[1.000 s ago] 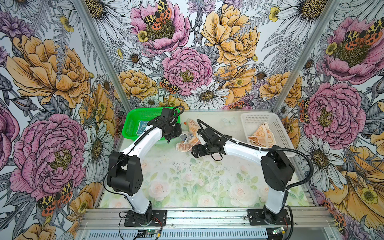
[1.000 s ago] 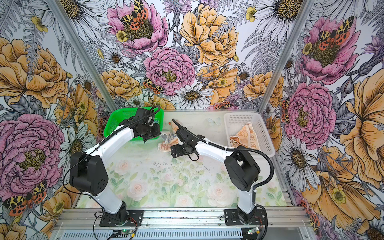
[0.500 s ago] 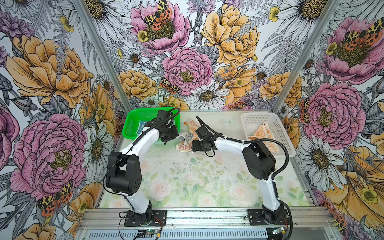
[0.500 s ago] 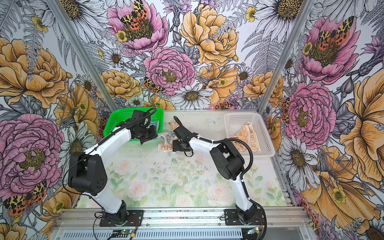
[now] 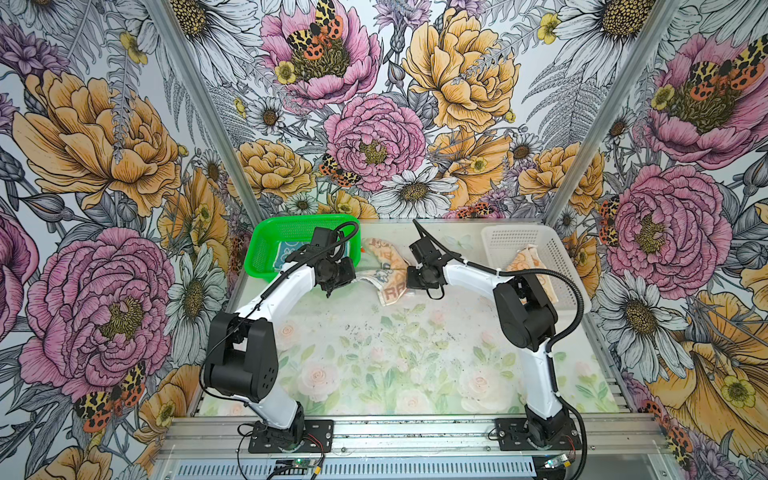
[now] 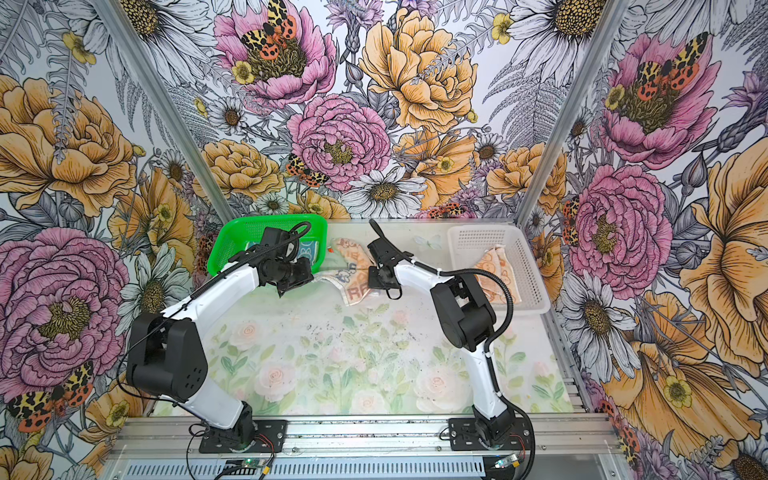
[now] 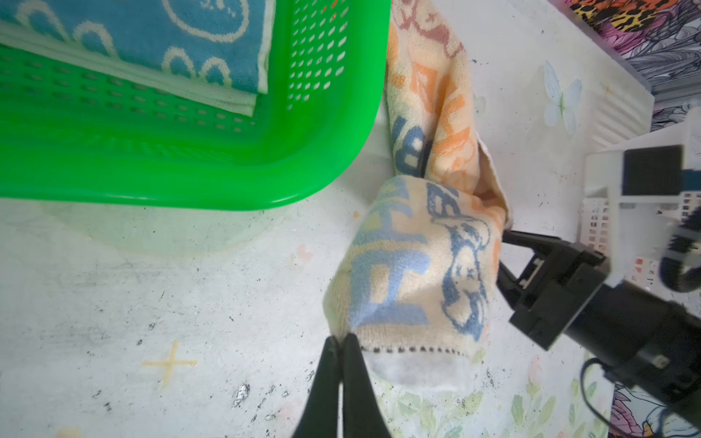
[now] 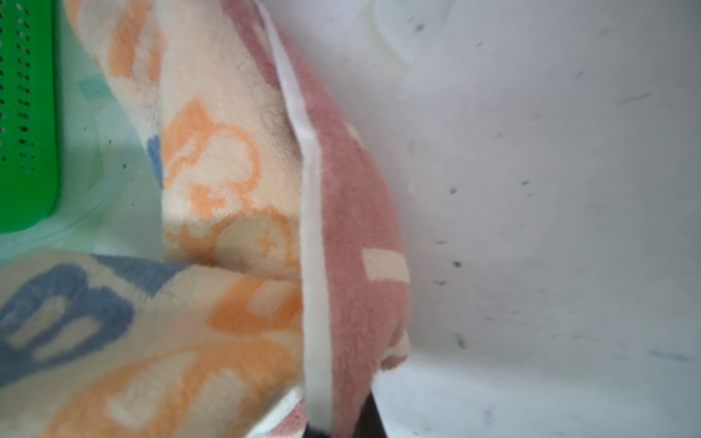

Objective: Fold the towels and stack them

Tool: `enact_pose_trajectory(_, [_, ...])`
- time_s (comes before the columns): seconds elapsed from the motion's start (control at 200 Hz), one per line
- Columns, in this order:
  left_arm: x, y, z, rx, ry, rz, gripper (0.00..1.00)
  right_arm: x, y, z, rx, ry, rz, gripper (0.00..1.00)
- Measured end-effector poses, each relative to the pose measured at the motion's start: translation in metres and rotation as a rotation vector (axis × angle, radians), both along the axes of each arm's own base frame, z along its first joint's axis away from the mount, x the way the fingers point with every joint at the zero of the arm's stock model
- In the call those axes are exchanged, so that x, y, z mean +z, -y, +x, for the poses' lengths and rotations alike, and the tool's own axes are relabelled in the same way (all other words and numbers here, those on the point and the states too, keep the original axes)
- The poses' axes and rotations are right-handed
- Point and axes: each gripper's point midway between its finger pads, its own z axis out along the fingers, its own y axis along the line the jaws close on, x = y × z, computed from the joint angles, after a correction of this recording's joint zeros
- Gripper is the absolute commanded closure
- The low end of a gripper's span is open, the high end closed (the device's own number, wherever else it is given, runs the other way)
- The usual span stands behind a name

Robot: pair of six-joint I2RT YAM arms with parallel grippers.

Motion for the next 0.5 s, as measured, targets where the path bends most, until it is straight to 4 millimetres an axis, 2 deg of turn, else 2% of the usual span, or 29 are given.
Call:
enact_pose_trajectory(0.155, [-0.01, 0.037, -0.01, -0.081, 0.0, -0.007, 1.0, 0.016, 0.059, 0.019, -0.026, 0.021, -0.049, 0.59])
enact_pose_trajectory(0.275, [-0.021, 0.06, -0.016, -0.13, -0.016, -0.006, 1.0, 0.023, 0.091, 0.02, -0.051, 0.021, -0.087, 0.4])
enact_pose_trajectory(0.365, [-0.03, 0.068, -0.018, -0.144, -0.032, -0.003, 1.0, 0.031, 0.092, 0.006, -0.031, 0.017, -0.085, 0.32])
enact_pose_trajectory(0.5, [-0.044, 0.071, -0.018, -0.151, -0.058, 0.007, 1.0, 0.049, 0.072, -0.024, 0.036, 0.019, -0.046, 0.28])
